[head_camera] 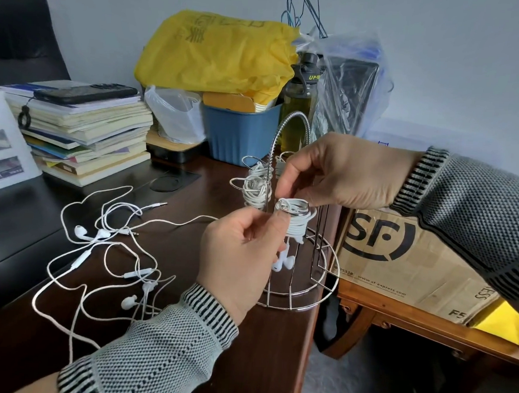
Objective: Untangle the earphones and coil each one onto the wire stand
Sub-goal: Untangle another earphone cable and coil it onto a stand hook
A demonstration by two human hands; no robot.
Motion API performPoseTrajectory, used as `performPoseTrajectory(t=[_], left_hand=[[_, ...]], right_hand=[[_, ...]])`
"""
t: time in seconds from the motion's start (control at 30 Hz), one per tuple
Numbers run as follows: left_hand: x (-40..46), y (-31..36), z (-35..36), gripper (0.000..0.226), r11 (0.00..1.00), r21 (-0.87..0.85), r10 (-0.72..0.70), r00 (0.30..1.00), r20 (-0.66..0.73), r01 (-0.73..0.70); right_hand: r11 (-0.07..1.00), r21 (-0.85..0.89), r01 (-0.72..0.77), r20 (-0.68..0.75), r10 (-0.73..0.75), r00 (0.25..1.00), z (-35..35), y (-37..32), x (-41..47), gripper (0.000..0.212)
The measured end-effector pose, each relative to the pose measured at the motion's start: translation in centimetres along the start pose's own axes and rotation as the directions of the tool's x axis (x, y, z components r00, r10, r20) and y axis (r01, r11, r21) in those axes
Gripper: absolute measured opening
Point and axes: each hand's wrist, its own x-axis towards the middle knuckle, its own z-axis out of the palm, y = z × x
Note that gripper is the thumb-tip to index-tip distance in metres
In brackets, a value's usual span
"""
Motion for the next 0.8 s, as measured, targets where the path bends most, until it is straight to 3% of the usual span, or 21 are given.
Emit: performPoseTrajectory(t=[0.37,0.8], left_hand=[[-0.24,-0.02,0.01,0.024,1.0,-0.018,-0.008,1.0,0.021,0.009],[-0.28,-0.09,-0.06,0.019,1.0,0.001,0.026,0.999,0.046,-0.026]], right_hand=[[0.993,-0.118,0.017,-0.003,-0.018,1.0,0.28,0.15,-0.03,0.01],[1.0,0.012,0.029,-0.007,-0.029,1.0,0.09,0.75,-0.04,0.011]])
